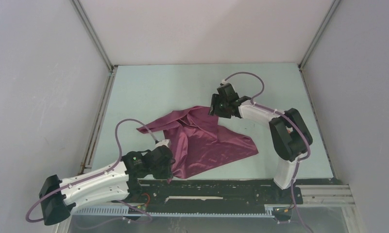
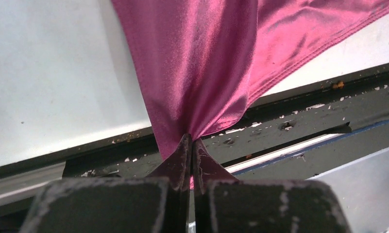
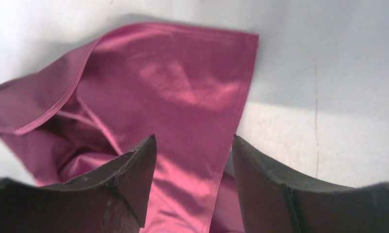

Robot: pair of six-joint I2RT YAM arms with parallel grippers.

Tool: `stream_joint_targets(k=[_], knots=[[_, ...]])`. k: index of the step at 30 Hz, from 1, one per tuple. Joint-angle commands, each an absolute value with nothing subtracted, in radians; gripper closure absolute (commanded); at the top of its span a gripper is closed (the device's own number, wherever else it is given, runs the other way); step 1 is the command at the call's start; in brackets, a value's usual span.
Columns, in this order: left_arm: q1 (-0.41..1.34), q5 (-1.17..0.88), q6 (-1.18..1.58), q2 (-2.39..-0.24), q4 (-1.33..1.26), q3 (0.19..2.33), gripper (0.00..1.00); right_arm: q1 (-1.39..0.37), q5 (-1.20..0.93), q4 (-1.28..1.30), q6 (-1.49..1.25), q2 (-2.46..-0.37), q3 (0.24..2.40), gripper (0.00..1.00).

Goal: Fold the napkin into a case and place the utensils inside
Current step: Flatten out the crumpled napkin at the center of the board.

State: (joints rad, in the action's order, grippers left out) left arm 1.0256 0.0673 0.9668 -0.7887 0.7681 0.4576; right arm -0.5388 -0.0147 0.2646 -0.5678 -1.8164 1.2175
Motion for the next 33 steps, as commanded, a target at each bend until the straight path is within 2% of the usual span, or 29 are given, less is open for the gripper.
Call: stream_joint_targets(k=[1,7,11,14,15,17,23,28,31,33], knots=[[1.029,0.138,1.037,-0.774,0.842,0.528,0.95,-0.553,0.161,0.299,-0.551,-1.894,1.333,0.34],[1.029,0.268,1.006,-0.753,0.899,0.636,0.56,-0.614,0.407,0.543,-0.541,-2.085,1.593,0.35],[1.026,0.364,1.004,-0.697,0.959,0.701,0.28,-0.614,0.441,0.62,-0.52,-2.178,1.714,0.36],[0.979,0.417,0.974,-0.658,1.002,0.762,0.14,-0.61,0.412,0.637,-0.5,-2.212,1.746,0.36],[0.944,0.418,0.95,-0.651,0.997,0.78,0.08,-0.608,0.406,0.641,-0.5,-2.217,1.747,0.36],[0.824,0.375,0.889,-0.644,0.966,0.802,0.02,-0.597,0.378,0.64,-0.5,-2.228,1.746,0.4],[0.432,0.141,0.768,-0.69,0.76,0.771,0.0,-0.561,0.317,0.625,-0.495,-2.263,1.76,0.65],[0.156,-0.006,0.74,-0.879,0.608,0.737,0.02,-0.527,0.298,0.606,-0.482,-2.257,1.761,0.91],[0.011,-0.152,0.749,-1.054,0.494,0.729,0.13,-0.504,0.288,0.573,-0.463,-2.223,1.735,1.0],[0.003,-0.148,0.733,-1.163,0.452,0.769,0.13,-0.491,0.254,0.526,-0.432,-2.185,1.7,1.0]])
